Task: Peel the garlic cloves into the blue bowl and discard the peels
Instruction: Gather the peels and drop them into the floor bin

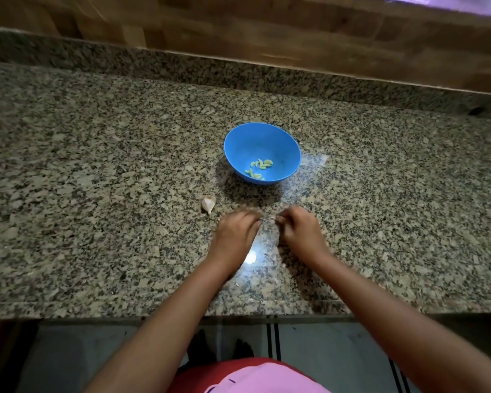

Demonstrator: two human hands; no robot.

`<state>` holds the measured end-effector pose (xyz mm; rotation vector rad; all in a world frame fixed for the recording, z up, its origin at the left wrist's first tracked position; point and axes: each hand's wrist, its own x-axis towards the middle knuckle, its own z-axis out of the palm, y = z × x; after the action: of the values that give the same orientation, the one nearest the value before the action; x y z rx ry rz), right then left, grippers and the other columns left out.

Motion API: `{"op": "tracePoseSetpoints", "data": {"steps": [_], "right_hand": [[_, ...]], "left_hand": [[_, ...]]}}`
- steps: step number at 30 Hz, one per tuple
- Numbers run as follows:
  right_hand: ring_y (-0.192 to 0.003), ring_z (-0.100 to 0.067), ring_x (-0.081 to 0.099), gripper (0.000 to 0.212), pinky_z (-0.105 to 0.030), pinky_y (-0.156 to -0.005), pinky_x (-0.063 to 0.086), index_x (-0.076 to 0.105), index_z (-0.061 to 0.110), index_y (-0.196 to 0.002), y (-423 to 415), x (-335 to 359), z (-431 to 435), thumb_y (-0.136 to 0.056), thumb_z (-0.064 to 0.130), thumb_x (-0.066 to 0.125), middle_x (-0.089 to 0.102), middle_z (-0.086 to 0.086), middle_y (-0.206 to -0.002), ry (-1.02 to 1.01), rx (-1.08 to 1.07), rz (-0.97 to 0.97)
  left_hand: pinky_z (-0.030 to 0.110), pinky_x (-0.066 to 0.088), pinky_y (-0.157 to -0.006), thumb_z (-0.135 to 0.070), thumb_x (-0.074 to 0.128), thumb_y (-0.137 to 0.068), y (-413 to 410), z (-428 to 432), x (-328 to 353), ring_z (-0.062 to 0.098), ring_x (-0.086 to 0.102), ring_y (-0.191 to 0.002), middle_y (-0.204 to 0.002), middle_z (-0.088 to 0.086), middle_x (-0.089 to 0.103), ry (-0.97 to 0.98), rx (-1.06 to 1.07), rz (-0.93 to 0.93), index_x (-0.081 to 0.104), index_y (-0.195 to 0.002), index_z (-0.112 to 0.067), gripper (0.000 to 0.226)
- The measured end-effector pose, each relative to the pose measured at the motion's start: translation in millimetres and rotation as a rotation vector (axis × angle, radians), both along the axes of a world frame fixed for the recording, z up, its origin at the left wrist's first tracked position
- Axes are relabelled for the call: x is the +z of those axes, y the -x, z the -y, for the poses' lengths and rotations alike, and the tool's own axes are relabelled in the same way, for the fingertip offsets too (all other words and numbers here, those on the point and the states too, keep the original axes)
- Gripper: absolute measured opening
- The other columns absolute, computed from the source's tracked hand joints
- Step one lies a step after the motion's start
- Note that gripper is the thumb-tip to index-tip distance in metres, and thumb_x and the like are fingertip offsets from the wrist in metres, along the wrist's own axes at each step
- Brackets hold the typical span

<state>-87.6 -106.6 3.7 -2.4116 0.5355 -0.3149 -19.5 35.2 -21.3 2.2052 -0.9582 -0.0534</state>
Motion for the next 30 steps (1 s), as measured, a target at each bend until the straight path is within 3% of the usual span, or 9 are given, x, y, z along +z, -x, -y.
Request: {"op": "tracePoseSetpoints", "data": {"steps": [3,5,7,9,11,15,20,27,30], "right_hand": [[-0.072,-0.019,0.064,0.004,-0.032,-0.070,0.054,0.068,0.007,-0.087,4,7,-13,-0.087,0.010,0.065,0.068,-0.007,-0.080,-0.592,-0.241,0.110],[-0.063,-0.018,0.061,0.004,-0.034,-0.064,0.056,0.068,0.004,-0.086,7,12,-24,-0.085,0.006,0.065,0.067,-0.004,-0.069,-0.835,-0.284,0.183],[-0.063,-0.022,0.061,0.005,-0.044,-0.069,0.056,0.068,0.003,-0.088,7,19,-33,-0.086,0.002,0.063,0.066,-0.006,-0.066,-1.011,-0.286,0.218],[-0.061,-0.021,0.063,0.006,-0.042,-0.069,0.057,0.066,0.002,-0.090,6,23,-35,-0.087,0.001,0.061,0.066,-0.009,-0.066,-1.113,-0.272,0.245],[-0.058,-0.015,0.064,0.006,-0.029,-0.063,0.057,0.064,-0.002,-0.089,6,27,-35,-0.087,-0.001,0.059,0.067,-0.008,-0.065,-1.252,-0.246,0.280],[-0.055,-0.015,0.064,0.004,-0.023,-0.057,0.057,0.062,-0.004,-0.084,6,36,-33,-0.082,-0.005,0.059,0.066,-0.010,-0.064,-1.441,-0.246,0.313],[-0.052,-0.017,0.064,0.004,-0.024,-0.054,0.056,0.062,-0.003,-0.082,5,38,-29,-0.078,-0.005,0.063,0.066,-0.011,-0.062,-1.426,-0.244,0.287],[-0.055,-0.017,0.064,0.006,-0.023,-0.056,0.056,0.062,-0.004,-0.083,5,34,-30,-0.078,-0.006,0.062,0.067,-0.010,-0.066,-1.434,-0.260,0.318],[-0.056,-0.015,0.064,0.005,-0.022,-0.056,0.056,0.062,-0.003,-0.084,3,35,-30,-0.081,-0.005,0.060,0.068,-0.011,-0.068,-1.492,-0.305,0.355]], "left_hand": [[0.010,0.045,-0.074,-0.018,0.061,-0.090,8,6,19,0.007,0.059,-0.087,-0.096,-0.002,0.066,0.292,0.189,-0.461,0.068,-0.100,-0.012,0.013],[0.013,0.050,-0.064,-0.014,0.066,-0.086,12,12,29,0.007,0.061,-0.074,-0.081,-0.003,0.066,0.465,0.246,-0.739,0.066,-0.087,-0.014,0.001],[0.019,0.053,-0.059,-0.008,0.065,-0.086,11,17,37,0.010,0.061,-0.067,-0.075,0.002,0.065,0.576,0.248,-0.848,0.063,-0.080,-0.013,0.009],[0.016,0.050,-0.051,-0.004,0.063,-0.087,9,17,44,0.003,0.060,-0.059,-0.073,0.003,0.062,0.608,0.221,-0.863,0.060,-0.079,-0.011,0.011],[0.013,0.047,-0.048,-0.004,0.061,-0.088,7,17,48,-0.004,0.058,-0.054,-0.072,0.003,0.060,0.627,0.183,-0.846,0.059,-0.080,-0.010,0.010],[0.017,0.050,-0.052,-0.007,0.062,-0.088,4,16,48,0.002,0.059,-0.060,-0.073,0.003,0.061,0.631,0.144,-0.826,0.059,-0.080,-0.012,0.010],[0.030,0.049,-0.068,-0.013,0.054,-0.094,0,17,45,0.011,0.055,-0.070,-0.076,-0.001,0.058,0.527,0.075,-0.798,0.053,-0.082,-0.018,0.014],[0.011,0.043,-0.048,-0.014,0.039,-0.101,6,22,48,0.002,0.049,-0.061,-0.077,-0.001,0.050,0.396,0.033,-0.743,0.045,-0.089,-0.013,0.013],[0.014,0.044,-0.052,-0.010,0.039,-0.099,3,22,48,0.005,0.053,-0.067,-0.083,0.004,0.053,0.329,0.013,-0.619,0.046,-0.094,-0.008,0.009]]}}
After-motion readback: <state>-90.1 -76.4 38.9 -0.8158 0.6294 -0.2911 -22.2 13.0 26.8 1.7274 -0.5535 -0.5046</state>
